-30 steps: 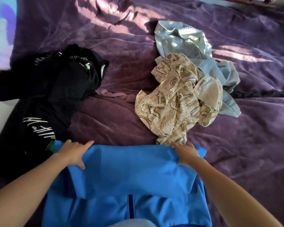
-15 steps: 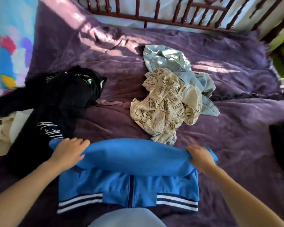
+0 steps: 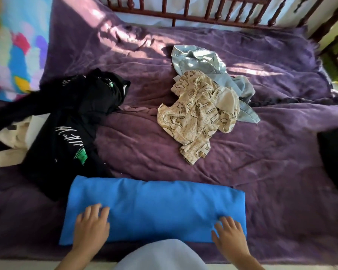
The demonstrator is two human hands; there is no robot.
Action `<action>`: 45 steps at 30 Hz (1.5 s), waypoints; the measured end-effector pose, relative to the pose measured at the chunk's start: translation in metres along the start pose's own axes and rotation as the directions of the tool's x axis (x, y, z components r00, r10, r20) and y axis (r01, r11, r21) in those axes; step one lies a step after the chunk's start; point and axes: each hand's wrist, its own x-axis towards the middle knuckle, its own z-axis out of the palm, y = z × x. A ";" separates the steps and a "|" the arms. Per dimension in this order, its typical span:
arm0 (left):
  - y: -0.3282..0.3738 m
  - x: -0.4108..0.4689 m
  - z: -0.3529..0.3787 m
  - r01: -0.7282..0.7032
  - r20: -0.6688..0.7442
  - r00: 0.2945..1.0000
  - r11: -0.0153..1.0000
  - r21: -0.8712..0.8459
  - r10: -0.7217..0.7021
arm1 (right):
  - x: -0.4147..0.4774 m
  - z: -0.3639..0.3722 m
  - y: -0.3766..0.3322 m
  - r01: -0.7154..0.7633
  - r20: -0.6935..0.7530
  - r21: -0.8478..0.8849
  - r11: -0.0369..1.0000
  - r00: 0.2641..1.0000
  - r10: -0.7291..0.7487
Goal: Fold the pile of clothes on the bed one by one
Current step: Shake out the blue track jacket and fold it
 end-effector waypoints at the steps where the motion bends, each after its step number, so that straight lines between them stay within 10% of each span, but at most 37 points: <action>1: 0.011 0.007 -0.002 -0.007 -0.030 1.000 0.999 -0.037 0.005 | 0.008 -0.007 -0.012 -0.020 0.034 0.037 0.999 0.999 0.018; 9: 0.038 0.052 0.070 0.097 0.159 0.983 0.994 -0.057 -0.087 | 0.070 0.029 -0.033 -0.275 0.194 0.077 0.958 0.947 0.256; 17: 0.020 0.075 0.135 0.008 -0.073 0.997 1.000 0.016 -0.006 | 0.097 0.100 -0.003 -0.056 -0.113 0.128 0.990 0.991 0.070; 26: 0.030 0.073 0.106 0.072 0.048 0.996 0.997 0.023 -0.073 | 0.075 0.065 0.019 -0.122 -0.097 0.090 0.988 0.987 0.131; 30: 0.065 0.056 0.084 0.040 -0.107 0.993 0.999 -0.035 -0.044 | 0.041 0.052 0.044 -0.605 0.089 0.435 0.667 0.766 0.637; 39: 0.139 0.056 0.114 -0.104 0.081 0.991 0.995 0.009 0.103 | 0.042 0.023 0.066 -0.576 0.525 0.813 -0.087 0.659 0.539; 45: 0.145 0.057 0.101 -0.099 0.274 0.955 0.993 -0.065 0.113 | 0.028 -0.055 0.021 -0.365 0.342 0.929 -0.058 0.791 0.507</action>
